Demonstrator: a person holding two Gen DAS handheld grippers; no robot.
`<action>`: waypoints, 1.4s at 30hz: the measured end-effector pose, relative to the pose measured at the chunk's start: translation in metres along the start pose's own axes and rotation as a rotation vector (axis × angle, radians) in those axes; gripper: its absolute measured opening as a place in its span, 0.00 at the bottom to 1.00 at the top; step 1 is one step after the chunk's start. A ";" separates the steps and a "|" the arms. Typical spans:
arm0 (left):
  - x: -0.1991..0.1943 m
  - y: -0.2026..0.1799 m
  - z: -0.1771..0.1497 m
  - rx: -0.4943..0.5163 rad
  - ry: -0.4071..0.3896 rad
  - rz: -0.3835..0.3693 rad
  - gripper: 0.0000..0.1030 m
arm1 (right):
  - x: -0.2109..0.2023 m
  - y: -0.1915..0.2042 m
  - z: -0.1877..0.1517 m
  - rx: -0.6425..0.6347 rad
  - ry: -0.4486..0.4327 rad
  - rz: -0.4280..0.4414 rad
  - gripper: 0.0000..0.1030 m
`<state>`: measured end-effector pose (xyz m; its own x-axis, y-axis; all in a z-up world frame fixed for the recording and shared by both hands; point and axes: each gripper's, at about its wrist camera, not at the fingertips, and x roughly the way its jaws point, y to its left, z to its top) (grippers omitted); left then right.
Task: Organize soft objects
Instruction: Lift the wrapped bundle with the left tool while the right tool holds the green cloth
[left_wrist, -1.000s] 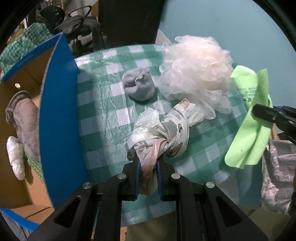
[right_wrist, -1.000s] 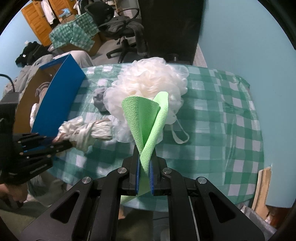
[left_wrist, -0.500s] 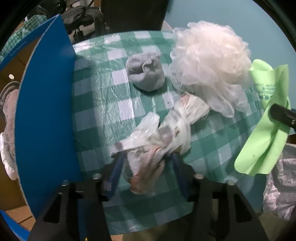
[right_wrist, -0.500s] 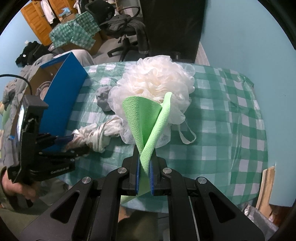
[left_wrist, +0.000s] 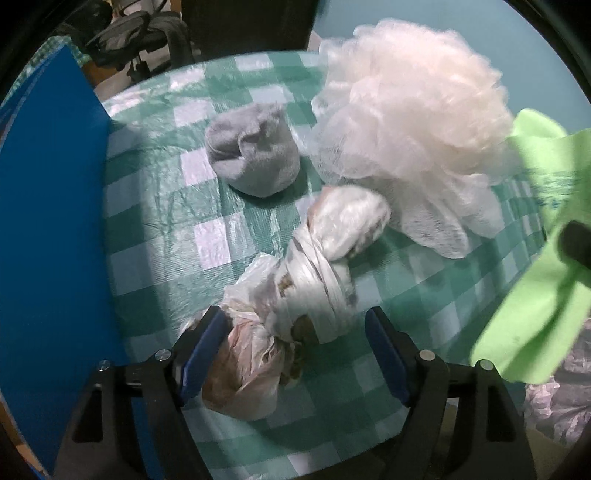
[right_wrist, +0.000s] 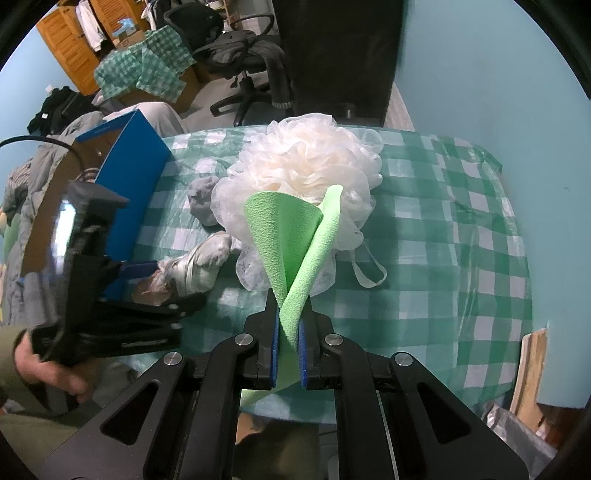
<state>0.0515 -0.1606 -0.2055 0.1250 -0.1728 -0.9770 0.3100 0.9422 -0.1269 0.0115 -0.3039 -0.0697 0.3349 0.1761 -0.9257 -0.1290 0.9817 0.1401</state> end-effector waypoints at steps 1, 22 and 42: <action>0.003 -0.001 0.001 0.002 0.004 0.003 0.76 | -0.001 0.000 0.000 0.001 -0.001 0.000 0.08; -0.028 0.007 -0.016 0.053 -0.050 0.010 0.41 | -0.014 0.012 0.004 -0.014 -0.032 0.003 0.08; -0.127 0.029 -0.023 -0.049 -0.237 0.004 0.41 | -0.031 0.045 0.023 -0.094 -0.082 0.049 0.08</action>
<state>0.0232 -0.1049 -0.0887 0.3453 -0.2259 -0.9109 0.2637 0.9548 -0.1368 0.0163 -0.2635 -0.0268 0.4005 0.2324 -0.8863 -0.2325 0.9614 0.1471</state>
